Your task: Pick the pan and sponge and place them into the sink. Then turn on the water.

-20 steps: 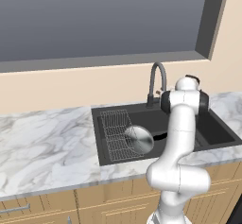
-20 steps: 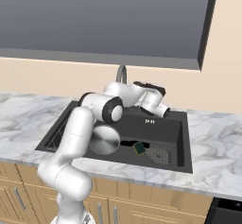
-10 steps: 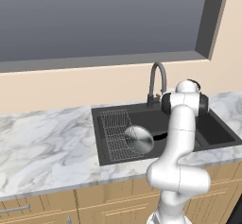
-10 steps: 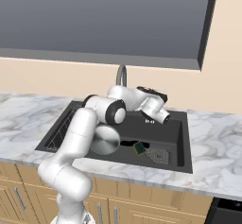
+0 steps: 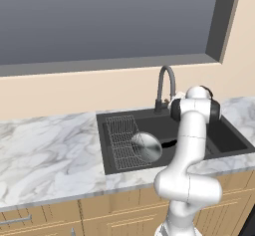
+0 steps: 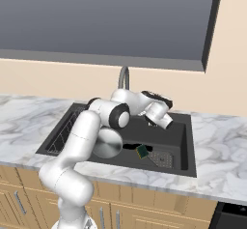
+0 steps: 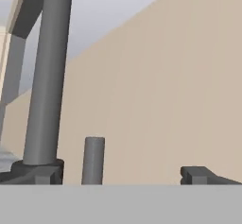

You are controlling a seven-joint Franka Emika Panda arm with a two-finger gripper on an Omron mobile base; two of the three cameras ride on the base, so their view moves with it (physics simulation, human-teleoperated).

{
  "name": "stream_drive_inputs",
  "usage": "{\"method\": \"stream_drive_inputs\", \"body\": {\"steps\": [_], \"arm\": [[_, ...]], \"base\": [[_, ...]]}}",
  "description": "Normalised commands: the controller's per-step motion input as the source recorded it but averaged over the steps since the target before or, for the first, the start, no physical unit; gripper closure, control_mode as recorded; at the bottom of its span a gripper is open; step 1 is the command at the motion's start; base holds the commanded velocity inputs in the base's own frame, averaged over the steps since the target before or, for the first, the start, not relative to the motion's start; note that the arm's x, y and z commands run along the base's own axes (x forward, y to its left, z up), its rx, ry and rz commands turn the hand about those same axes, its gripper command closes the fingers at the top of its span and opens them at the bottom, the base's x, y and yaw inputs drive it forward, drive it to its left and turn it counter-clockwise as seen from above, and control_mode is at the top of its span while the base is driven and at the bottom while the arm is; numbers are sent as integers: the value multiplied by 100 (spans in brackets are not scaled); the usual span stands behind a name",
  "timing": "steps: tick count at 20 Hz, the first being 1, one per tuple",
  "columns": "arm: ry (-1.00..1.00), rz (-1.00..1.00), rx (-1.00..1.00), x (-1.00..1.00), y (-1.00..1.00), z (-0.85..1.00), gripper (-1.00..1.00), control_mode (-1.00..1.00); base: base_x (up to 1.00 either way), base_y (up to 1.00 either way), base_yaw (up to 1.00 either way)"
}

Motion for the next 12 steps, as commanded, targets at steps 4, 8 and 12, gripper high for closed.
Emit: {"method": "stream_drive_inputs", "body": {"steps": [4, 8, 12], "arm": [[-9, -10, 0, 0, 0, 0, -100, -100], [-5, -17, 0, 23, -9, 0, -100, -100], [-1, -35, 2, 64, -43, 0, -100, -100]], "base": [[0, 0, 0], [0, 0, 0], [0, 0, 0]]}}
